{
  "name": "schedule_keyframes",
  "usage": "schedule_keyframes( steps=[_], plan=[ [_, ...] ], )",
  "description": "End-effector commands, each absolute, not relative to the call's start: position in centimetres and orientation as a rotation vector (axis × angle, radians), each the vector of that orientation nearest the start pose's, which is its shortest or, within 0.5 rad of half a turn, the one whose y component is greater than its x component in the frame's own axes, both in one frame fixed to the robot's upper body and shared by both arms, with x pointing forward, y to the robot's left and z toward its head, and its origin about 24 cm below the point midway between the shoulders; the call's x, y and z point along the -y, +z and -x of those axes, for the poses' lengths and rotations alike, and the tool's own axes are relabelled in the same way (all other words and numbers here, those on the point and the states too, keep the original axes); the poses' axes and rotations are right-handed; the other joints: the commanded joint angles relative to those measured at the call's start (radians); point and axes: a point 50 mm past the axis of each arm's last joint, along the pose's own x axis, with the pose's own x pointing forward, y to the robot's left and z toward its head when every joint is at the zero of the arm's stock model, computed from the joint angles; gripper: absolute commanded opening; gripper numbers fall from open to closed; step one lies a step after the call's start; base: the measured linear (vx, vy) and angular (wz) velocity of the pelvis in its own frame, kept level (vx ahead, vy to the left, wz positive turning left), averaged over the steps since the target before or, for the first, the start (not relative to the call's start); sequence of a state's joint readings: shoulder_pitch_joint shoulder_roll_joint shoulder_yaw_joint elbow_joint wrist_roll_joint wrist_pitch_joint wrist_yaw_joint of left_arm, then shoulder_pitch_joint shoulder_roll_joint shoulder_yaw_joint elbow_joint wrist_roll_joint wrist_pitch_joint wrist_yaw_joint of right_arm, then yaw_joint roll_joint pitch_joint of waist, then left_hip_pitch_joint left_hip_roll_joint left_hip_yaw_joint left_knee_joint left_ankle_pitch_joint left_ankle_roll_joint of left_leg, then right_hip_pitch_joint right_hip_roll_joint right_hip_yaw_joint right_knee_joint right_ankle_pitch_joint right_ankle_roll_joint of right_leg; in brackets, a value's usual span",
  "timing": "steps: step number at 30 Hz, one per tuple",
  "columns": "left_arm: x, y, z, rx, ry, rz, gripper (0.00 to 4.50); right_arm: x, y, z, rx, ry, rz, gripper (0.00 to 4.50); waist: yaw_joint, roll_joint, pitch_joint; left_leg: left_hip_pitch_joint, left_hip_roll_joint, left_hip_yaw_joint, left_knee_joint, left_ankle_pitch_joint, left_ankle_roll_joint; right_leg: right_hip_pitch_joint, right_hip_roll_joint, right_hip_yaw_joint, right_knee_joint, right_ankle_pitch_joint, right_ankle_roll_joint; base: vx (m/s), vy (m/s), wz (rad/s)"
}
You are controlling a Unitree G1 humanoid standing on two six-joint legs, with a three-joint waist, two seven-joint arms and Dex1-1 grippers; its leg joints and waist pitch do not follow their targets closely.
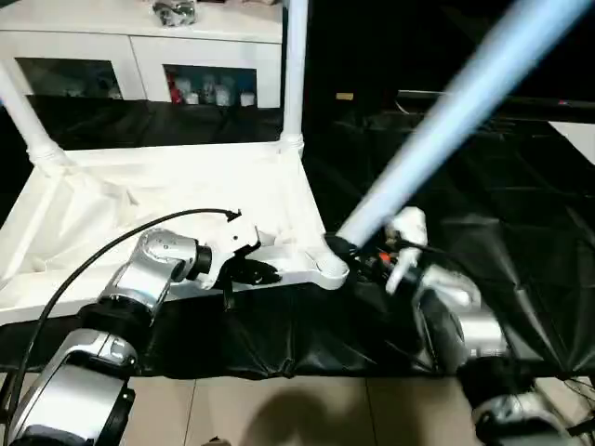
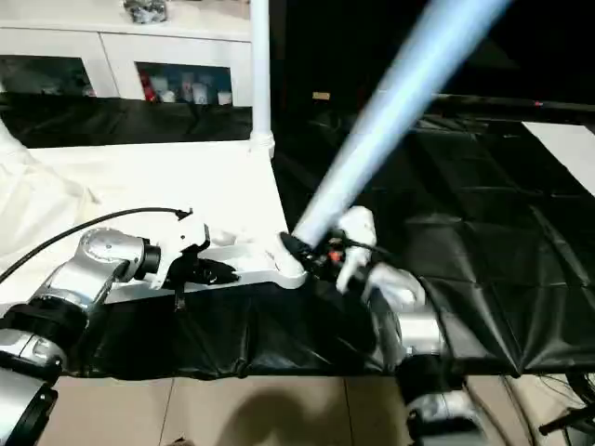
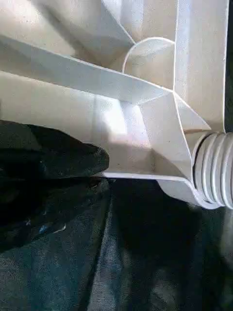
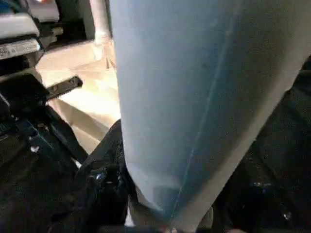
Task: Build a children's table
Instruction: Insert table leg to table base
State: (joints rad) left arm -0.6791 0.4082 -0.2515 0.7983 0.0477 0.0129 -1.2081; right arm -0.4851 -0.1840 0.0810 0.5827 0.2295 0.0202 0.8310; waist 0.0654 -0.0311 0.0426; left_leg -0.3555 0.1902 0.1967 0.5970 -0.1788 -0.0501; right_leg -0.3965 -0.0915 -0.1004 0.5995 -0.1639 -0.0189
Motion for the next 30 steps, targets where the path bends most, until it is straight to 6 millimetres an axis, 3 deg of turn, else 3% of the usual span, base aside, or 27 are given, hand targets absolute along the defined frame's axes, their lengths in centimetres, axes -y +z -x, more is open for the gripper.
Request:
schedule_keyframes(
  steps=[1, 5, 9, 13, 18, 21, 23, 27, 30],
  plan=[
    [-16.7, 5.4, -33.4, -0.511, -1.216, -0.458, 0.00, 11.6, 2.6, -31.3, -0.289, 0.958, -0.007, 1.88, 0.004, 0.004, -0.044, 0.018, 0.049, -0.040, -0.090, -0.426, -0.026, 0.021, -0.083, 0.055, -0.107, -0.573, -0.107, 0.000, 0.000, 0.00],
    [-16.6, 5.4, -33.4, -0.519, -1.236, -0.472, 0.00, 10.2, 2.0, -30.9, -0.379, 1.093, 0.067, 1.88, -0.001, 0.002, -0.042, 0.015, 0.048, -0.043, -0.090, -0.431, -0.024, 0.022, -0.084, 0.053, -0.108, -0.607, -0.097, 0.000, 0.000, 0.00],
    [-16.6, 5.5, -33.5, -0.523, -1.246, -0.484, 0.00, 10.2, 1.6, -30.7, -0.410, 1.120, 0.099, 1.88, 0.002, 0.002, -0.044, 0.021, 0.050, -0.042, -0.091, -0.444, -0.027, 0.018, -0.084, 0.056, -0.110, -0.600, -0.094, 0.000, 0.000, 0.00],
    [-16.5, 5.8, -33.6, -0.521, -1.272, -0.508, 0.00, 10.4, 1.3, -30.4, -0.430, 1.155, 0.112, 1.88, 0.003, -0.001, -0.047, 0.020, 0.051, -0.040, -0.096, -0.432, -0.027, 0.021, -0.081, 0.058, -0.104, -0.530, -0.117, 0.000, 0.000, 0.00],
    [-15.9, 6.1, -33.5, -0.498, -1.352, -0.530, 0.00, 10.4, 1.1, -30.1, -0.429, 1.217, 0.081, 1.88, 0.010, -0.003, -0.049, 0.018, 0.052, -0.039, -0.096, -0.415, -0.020, 0.024, -0.085, 0.059, -0.105, -0.525, -0.121, 0.000, 0.000, 0.00],
    [-15.5, 6.3, -33.1, -0.487, -1.432, -0.530, 0.00, 10.4, 1.0, -29.7, -0.424, 1.271, 0.061, 1.88, 0.017, -0.001, -0.051, 0.016, 0.055, -0.037, -0.098, -0.391, -0.018, 0.028, -0.083, 0.061, -0.098, -0.468, -0.139, 0.000, 0.000, 0.00],
    [-15.3, 6.3, -33.0, -0.501, -1.484, -0.547, 0.00, 10.3, 1.0, -29.4, -0.418, 1.328, 0.057, 1.88, 0.025, 0.002, -0.052, 0.015, 0.057, -0.032, -0.099, -0.370, -0.019, 0.032, -0.080, 0.061, -0.088, -0.393, -0.169, 0.000, 0.000, 0.00],
    [-15.3, 6.3, -33.0, -0.516, -1.497, -0.568, 0.00, 10.2, 0.9, -29.2, -0.418, 1.359, 0.058, 1.88, 0.035, 0.000, -0.052, 0.018, 0.058, -0.028, -0.100, -0.360, -0.021, 0.034, -0.079, 0.062, -0.084, -0.363, -0.185, 0.000, 0.000, 0.00],
    [-15.4, 6.6, -33.7, -0.515, -1.435, -0.583, 0.00, 10.1, 0.9, -29.2, -0.408, 1.372, 0.062, 1.88, 0.038, 0.002, -0.050, 0.021, 0.058, -0.029, -0.101, -0.379, -0.029, 0.032, -0.080, 0.061, -0.087, -0.394, -0.181, 0.000, 0.000, 0.00]
  ],
)
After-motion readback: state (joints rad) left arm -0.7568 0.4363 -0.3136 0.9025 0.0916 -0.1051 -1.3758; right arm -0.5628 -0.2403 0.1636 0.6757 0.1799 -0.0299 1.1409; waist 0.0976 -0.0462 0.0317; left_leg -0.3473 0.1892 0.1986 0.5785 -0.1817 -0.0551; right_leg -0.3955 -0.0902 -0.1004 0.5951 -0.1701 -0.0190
